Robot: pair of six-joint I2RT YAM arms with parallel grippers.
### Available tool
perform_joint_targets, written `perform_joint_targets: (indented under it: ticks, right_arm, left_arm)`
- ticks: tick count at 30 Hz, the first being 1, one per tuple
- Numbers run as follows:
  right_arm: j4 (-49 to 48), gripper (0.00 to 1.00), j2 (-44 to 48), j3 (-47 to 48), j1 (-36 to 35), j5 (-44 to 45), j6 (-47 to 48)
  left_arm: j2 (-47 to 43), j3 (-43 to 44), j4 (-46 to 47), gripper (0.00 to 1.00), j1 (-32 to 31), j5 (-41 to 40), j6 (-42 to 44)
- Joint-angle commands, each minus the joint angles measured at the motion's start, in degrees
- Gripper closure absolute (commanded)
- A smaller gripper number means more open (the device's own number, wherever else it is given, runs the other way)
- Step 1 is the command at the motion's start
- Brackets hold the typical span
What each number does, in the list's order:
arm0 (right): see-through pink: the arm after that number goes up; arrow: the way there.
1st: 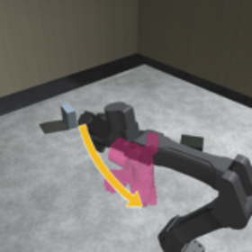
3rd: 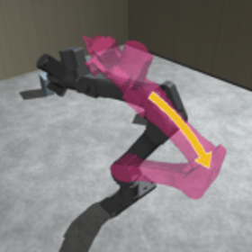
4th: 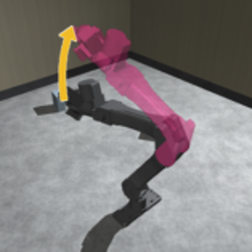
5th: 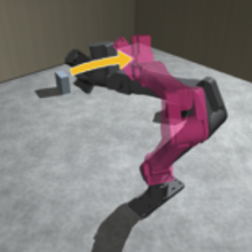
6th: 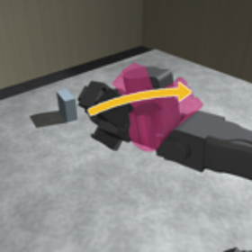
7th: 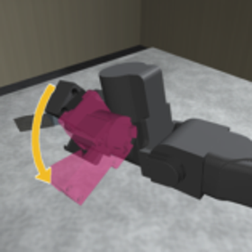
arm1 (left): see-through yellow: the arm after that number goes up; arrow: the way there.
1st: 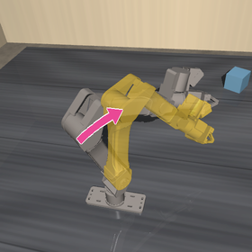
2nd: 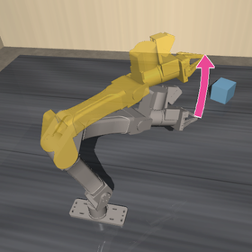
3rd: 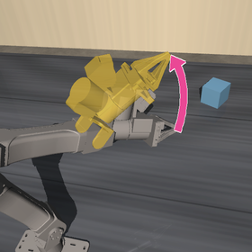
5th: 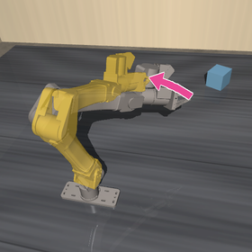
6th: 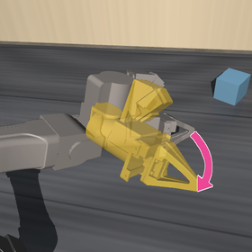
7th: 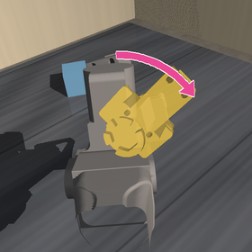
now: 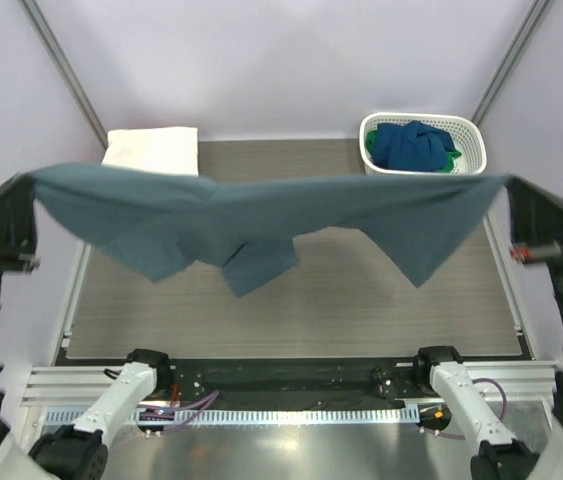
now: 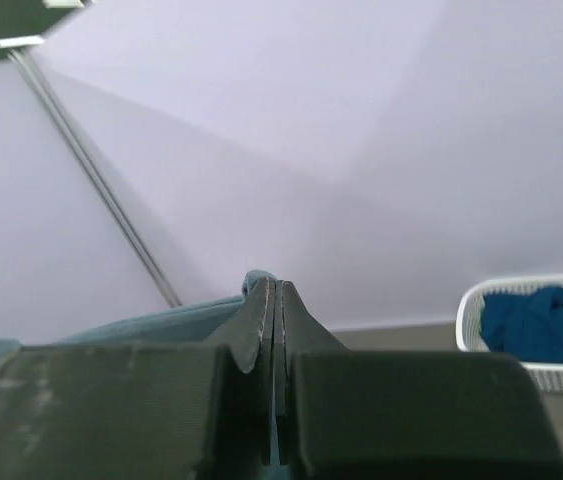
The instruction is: Fold and stack the t-shirts
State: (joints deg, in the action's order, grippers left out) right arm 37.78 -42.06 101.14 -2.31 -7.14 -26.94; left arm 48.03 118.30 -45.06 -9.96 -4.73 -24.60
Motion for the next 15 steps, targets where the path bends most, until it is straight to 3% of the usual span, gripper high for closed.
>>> perform_joint_targets:
  ticks: [1,4,8,15]
  right_arm:
    - [1.24,0.99,4.70,0.90,-0.07,5.11,1.63]
    - [1.24,0.99,6.29,1.51,-0.85,8.79,2.85]
    - [1.24,0.99,2.17,3.27,-1.82,11.70,5.23]
    - [0.81,0.99,-11.89,1.96,-2.26,20.13,8.39]
  left_arm:
    - [-2.85,-0.62,3.30,1.00,0.20,1.65,3.06]
    - [-3.21,0.78,5.76,1.00,0.11,2.36,3.77]
    - [2.93,6.05,5.60,1.00,-0.59,2.80,5.08]
    - [22.17,15.19,6.03,1.00,-1.91,3.76,6.58]
